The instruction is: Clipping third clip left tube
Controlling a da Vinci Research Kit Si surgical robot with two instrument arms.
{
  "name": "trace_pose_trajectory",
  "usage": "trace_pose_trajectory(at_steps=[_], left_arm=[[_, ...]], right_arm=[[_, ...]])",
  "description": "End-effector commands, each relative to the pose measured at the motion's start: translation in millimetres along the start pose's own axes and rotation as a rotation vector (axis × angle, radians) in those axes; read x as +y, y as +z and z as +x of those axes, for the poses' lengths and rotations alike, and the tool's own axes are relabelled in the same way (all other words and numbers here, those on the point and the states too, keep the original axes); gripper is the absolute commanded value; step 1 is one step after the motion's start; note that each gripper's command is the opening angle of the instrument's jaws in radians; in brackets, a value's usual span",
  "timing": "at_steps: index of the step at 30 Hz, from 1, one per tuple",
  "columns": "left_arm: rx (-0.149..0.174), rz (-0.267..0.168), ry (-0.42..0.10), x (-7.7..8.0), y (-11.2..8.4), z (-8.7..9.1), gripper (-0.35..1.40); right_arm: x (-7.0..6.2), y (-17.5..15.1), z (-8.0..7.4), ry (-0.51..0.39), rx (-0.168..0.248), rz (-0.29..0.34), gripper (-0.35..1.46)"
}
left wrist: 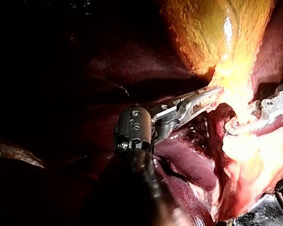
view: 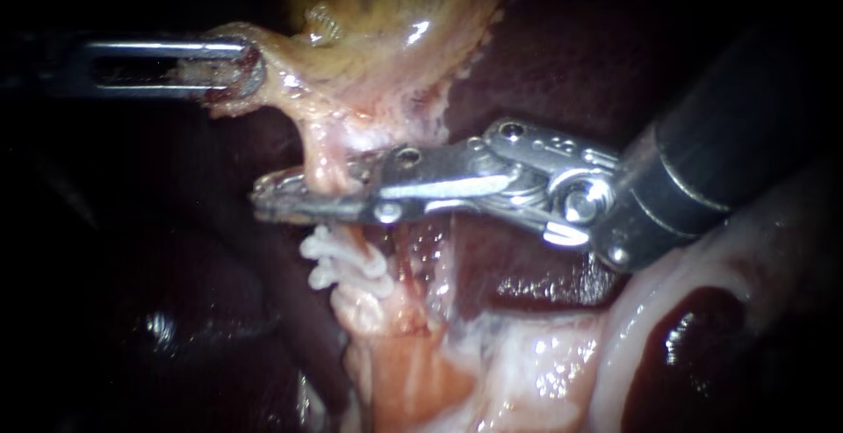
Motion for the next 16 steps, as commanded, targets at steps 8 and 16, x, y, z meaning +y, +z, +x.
trace_pose_trajectory(at_steps=[8,16], left_arm=[[0.0,0.0,0.0,0.0,0.1,0.0,-0.35],[0.001,0.0,0.0,0.0,0.1,0.0,-0.35]], right_arm=[[0.0,0.2,-0.1,0.018,-0.054,0.0,-0.35],[0.6,0.1,-0.2,0.018,-0.054,-0.001,-0.35]])
